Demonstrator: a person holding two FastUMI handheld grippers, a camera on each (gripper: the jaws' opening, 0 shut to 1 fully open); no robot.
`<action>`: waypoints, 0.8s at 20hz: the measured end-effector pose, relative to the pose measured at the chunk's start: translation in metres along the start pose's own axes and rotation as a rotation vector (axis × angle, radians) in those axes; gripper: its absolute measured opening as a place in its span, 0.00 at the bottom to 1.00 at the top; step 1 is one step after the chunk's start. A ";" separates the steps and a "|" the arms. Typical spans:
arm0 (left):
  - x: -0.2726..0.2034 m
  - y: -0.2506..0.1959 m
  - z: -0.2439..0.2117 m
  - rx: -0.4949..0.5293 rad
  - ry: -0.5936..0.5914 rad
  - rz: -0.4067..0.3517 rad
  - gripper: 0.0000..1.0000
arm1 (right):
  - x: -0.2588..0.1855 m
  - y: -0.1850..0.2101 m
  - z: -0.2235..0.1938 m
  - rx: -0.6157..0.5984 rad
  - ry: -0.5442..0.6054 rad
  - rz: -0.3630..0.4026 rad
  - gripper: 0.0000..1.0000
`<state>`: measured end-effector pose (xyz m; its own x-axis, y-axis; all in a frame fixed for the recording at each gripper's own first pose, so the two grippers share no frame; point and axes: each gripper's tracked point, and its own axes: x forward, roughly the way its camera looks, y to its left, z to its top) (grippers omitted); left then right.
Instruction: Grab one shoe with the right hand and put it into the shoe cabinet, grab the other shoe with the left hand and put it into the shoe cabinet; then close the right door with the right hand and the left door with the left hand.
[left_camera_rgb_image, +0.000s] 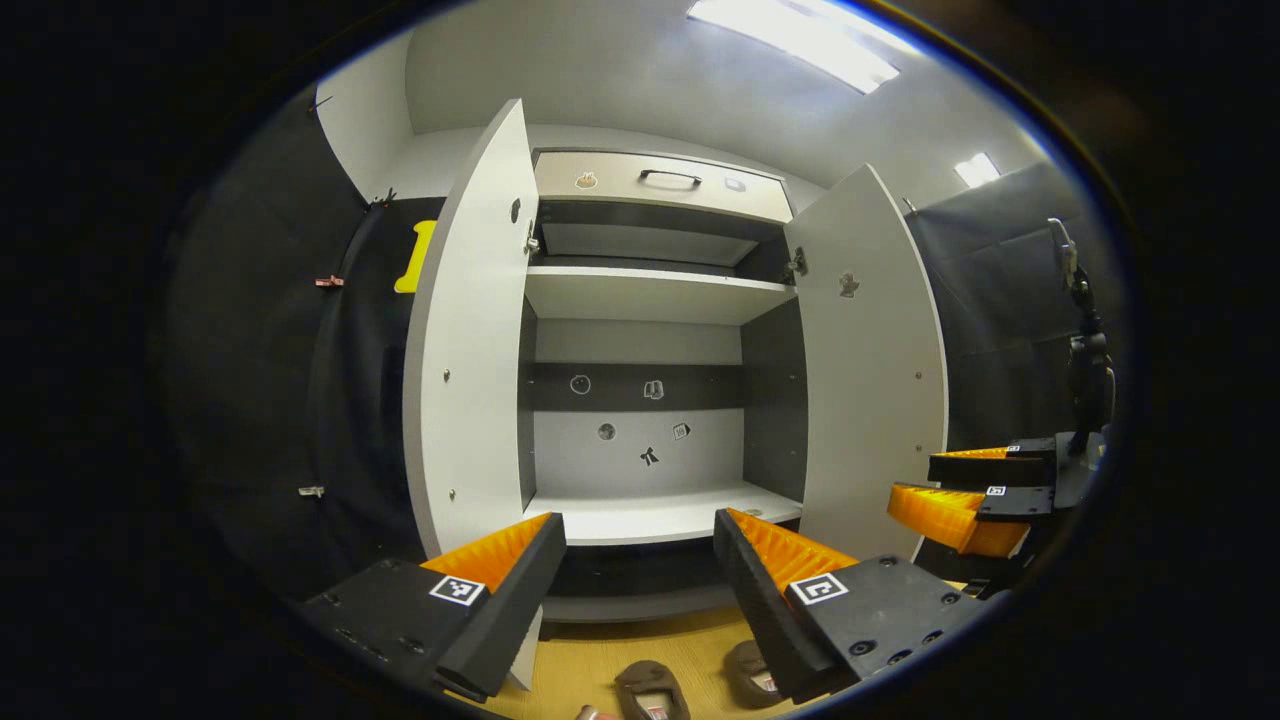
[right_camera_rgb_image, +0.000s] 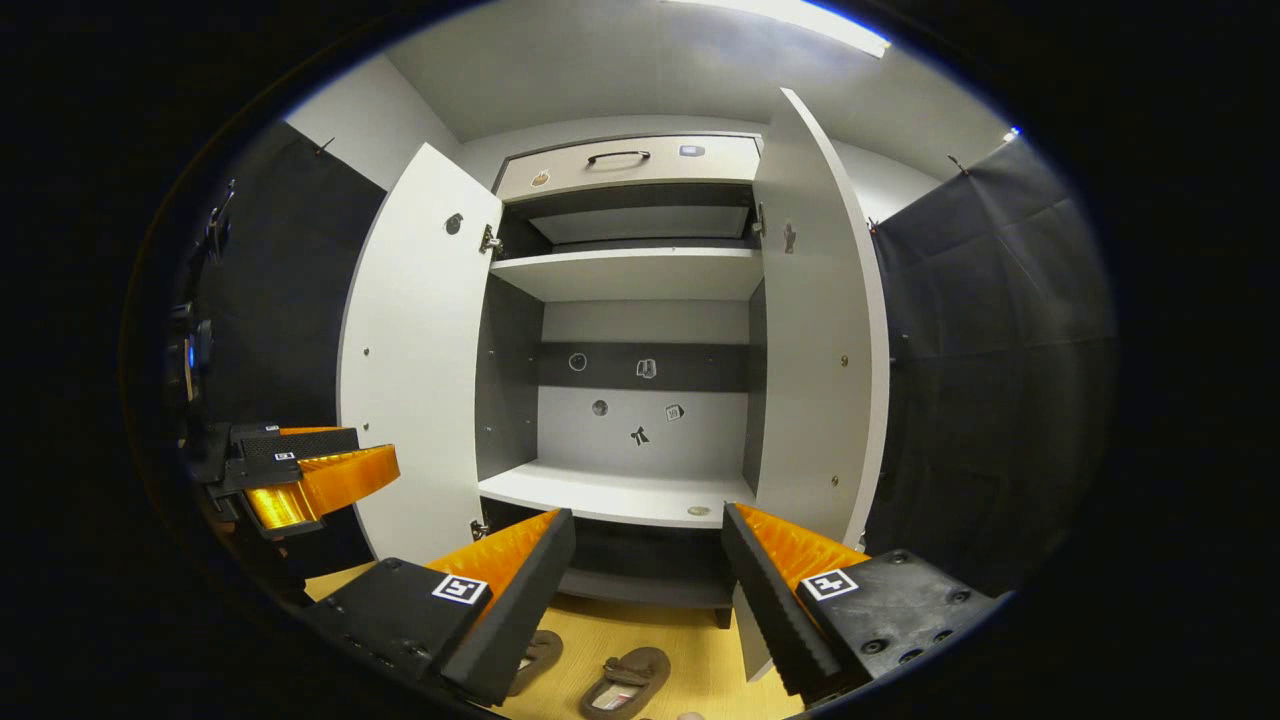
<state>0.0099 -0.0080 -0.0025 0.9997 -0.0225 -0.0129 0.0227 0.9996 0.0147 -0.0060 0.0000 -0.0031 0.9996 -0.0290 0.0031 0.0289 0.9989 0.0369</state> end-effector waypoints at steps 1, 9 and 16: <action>0.002 -0.002 0.000 0.000 0.004 -0.001 0.95 | 0.001 0.000 -0.004 0.003 0.004 -0.007 0.98; 0.010 -0.002 -0.014 -0.030 0.058 -0.008 0.95 | 0.016 0.028 -0.095 0.020 0.192 0.025 0.98; 0.023 0.016 -0.059 -0.053 0.113 0.030 0.95 | 0.015 0.034 -0.231 0.204 0.448 -0.021 0.98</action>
<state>0.0326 0.0082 -0.0620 0.9921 0.0064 -0.1255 -0.0110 0.9993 -0.0363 0.0106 0.0420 -0.2322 0.9034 0.0144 -0.4286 0.0925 0.9694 0.2276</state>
